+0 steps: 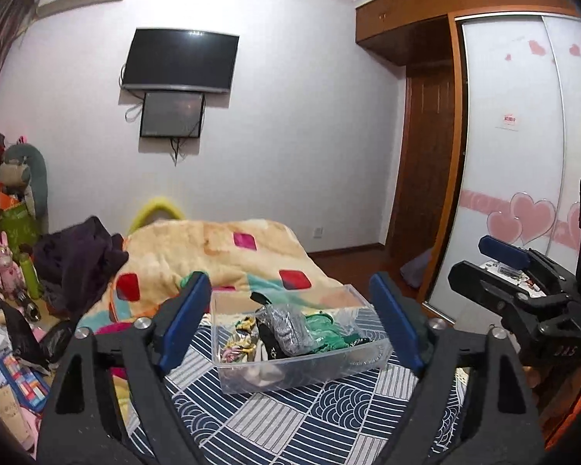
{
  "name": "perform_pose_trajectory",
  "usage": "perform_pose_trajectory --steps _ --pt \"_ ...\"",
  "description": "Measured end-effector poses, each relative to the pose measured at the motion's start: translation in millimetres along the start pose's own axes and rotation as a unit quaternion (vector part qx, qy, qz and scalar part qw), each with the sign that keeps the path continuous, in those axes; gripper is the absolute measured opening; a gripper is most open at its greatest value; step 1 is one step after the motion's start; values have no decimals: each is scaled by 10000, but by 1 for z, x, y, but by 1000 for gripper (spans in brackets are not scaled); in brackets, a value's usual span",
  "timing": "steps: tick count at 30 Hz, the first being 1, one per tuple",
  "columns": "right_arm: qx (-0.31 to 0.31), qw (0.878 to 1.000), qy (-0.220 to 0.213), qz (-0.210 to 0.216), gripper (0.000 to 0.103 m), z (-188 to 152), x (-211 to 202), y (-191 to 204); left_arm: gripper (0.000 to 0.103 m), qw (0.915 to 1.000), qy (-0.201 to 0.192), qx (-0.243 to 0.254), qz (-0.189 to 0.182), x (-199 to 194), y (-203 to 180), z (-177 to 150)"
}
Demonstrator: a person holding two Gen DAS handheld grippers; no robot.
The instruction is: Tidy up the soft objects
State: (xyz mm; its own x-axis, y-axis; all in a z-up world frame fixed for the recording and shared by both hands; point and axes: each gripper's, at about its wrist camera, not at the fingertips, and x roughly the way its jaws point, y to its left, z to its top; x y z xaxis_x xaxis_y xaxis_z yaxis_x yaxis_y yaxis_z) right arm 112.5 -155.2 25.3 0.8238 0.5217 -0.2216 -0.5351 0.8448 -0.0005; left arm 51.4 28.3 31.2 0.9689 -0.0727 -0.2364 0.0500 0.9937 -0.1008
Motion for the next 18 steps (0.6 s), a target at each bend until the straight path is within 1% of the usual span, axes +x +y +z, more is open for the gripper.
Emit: perform_pose_trajectory --steps 3,11,18 --pt "15 10000 -68 -52 103 0 -4 2 99 9999 -142 17 54 -10 -2 2" --pt "125 9998 -97 -76 103 -3 -9 0 102 9994 -293 142 119 -21 -10 3" --pt "175 9997 -123 -80 103 -7 -14 -2 102 9996 -250 117 91 -19 -10 2"
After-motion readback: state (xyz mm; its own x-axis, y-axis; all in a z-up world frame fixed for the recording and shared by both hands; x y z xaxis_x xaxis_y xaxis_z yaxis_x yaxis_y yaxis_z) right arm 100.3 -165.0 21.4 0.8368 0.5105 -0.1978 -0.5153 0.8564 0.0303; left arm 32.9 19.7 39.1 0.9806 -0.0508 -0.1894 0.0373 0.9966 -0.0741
